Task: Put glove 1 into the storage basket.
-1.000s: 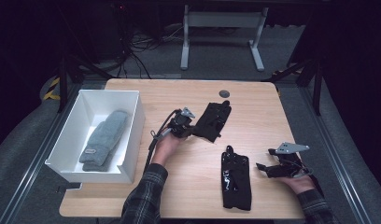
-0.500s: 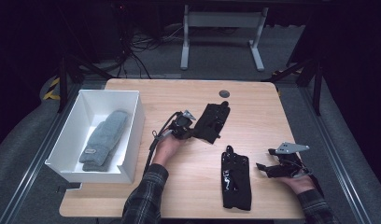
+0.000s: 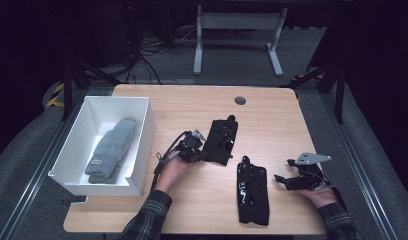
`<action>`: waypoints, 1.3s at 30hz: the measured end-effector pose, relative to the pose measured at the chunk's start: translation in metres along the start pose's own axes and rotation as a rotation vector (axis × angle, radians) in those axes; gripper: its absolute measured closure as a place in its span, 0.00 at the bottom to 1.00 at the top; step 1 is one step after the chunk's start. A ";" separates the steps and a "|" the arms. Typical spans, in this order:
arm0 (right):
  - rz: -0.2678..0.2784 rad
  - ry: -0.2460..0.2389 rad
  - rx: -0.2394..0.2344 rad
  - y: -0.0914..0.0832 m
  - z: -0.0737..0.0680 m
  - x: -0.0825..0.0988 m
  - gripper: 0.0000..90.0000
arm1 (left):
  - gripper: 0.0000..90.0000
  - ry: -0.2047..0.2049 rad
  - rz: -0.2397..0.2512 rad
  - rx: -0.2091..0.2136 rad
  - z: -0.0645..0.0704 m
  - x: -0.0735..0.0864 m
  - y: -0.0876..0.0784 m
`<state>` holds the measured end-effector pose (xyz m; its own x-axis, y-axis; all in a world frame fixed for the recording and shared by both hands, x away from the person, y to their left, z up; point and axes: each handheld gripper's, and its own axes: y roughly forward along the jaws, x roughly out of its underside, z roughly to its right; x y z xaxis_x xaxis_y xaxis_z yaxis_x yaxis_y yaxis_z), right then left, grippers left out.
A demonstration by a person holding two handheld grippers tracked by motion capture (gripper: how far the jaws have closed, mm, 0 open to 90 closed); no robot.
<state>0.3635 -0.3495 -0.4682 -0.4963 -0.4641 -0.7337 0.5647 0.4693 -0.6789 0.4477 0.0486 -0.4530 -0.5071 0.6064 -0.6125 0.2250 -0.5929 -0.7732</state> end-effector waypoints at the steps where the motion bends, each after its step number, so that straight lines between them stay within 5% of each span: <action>1: 0.000 0.000 0.000 0.000 0.000 0.000 0.18 | 1.00 -0.002 -0.002 0.000 0.003 0.003 -0.002; 22: 0.000 0.001 0.002 0.000 0.000 0.000 0.18 | 1.00 0.012 -0.064 -0.013 0.050 0.052 -0.036; 30: 0.000 0.002 0.005 0.000 0.000 0.000 0.17 | 1.00 0.031 -0.009 -0.016 0.049 0.027 -0.038; 39: 0.001 0.001 0.005 0.000 0.000 0.000 0.17 | 1.00 0.058 0.008 -0.021 0.036 -0.019 -0.012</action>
<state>0.3635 -0.3490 -0.4683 -0.4967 -0.4628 -0.7342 0.5684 0.4659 -0.6781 0.4245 0.0251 -0.4259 -0.4559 0.6317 -0.6270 0.2464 -0.5873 -0.7709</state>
